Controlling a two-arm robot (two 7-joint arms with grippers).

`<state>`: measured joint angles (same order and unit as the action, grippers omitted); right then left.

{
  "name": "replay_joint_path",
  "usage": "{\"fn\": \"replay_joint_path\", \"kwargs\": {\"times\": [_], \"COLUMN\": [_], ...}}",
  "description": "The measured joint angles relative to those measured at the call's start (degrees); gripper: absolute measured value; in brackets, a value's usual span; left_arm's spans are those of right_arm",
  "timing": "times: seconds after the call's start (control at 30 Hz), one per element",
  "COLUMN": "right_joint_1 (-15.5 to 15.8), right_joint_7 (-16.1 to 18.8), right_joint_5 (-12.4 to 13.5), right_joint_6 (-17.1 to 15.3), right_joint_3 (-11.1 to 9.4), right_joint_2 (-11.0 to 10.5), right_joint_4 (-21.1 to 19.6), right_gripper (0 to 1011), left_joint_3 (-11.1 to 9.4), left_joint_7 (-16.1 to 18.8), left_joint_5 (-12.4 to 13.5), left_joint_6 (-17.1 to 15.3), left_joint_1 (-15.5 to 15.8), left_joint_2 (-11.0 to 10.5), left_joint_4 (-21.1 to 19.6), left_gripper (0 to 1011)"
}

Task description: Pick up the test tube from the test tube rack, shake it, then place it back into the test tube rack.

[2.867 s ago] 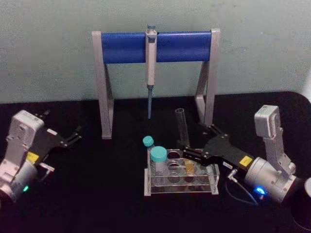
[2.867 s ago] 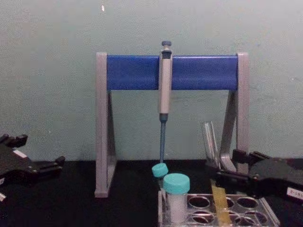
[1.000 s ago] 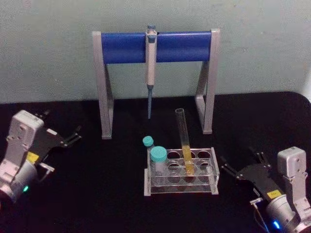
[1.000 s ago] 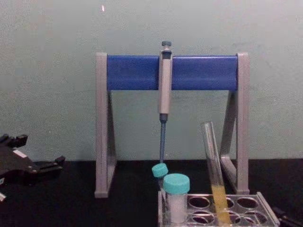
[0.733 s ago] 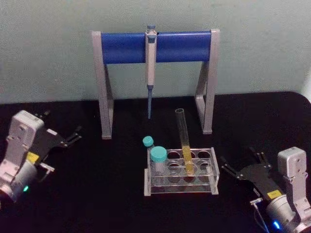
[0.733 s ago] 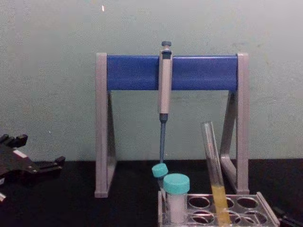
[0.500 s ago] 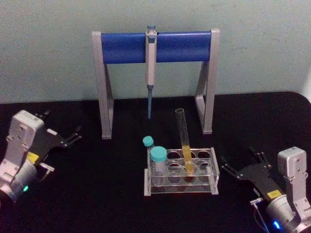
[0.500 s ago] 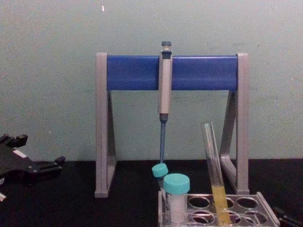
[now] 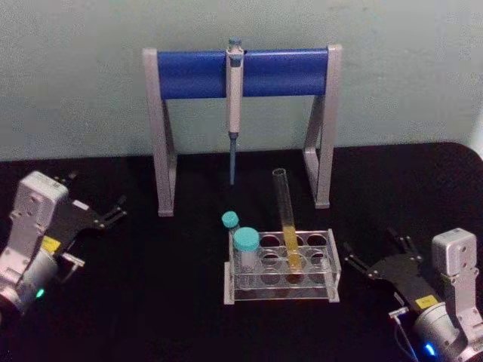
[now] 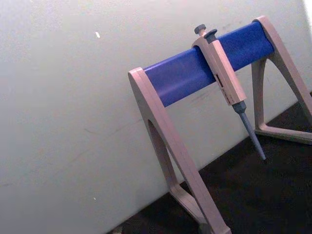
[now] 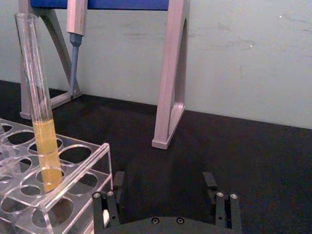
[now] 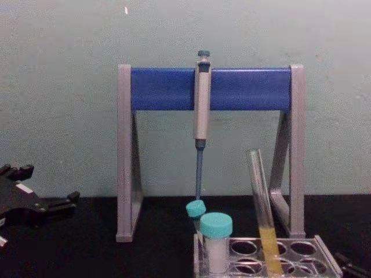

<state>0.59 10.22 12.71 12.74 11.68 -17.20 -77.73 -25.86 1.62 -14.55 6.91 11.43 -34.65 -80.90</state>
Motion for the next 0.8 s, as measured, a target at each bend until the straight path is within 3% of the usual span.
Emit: {"fn": "replay_joint_path", "kwargs": {"times": [0.8], "right_joint_1": [0.0], "right_joint_7": [0.0], "right_joint_5": [0.1], "right_joint_6": [0.0], "right_joint_3": [0.0], "right_joint_2": [0.0], "right_joint_4": [0.0], "right_gripper": [1000], "left_joint_3": [0.0], "left_joint_7": [0.0], "left_joint_5": [0.0], "left_joint_6": [0.0], "left_joint_1": [0.0], "left_joint_2": [0.0], "left_joint_4": [0.0], "left_gripper": [1010]}}
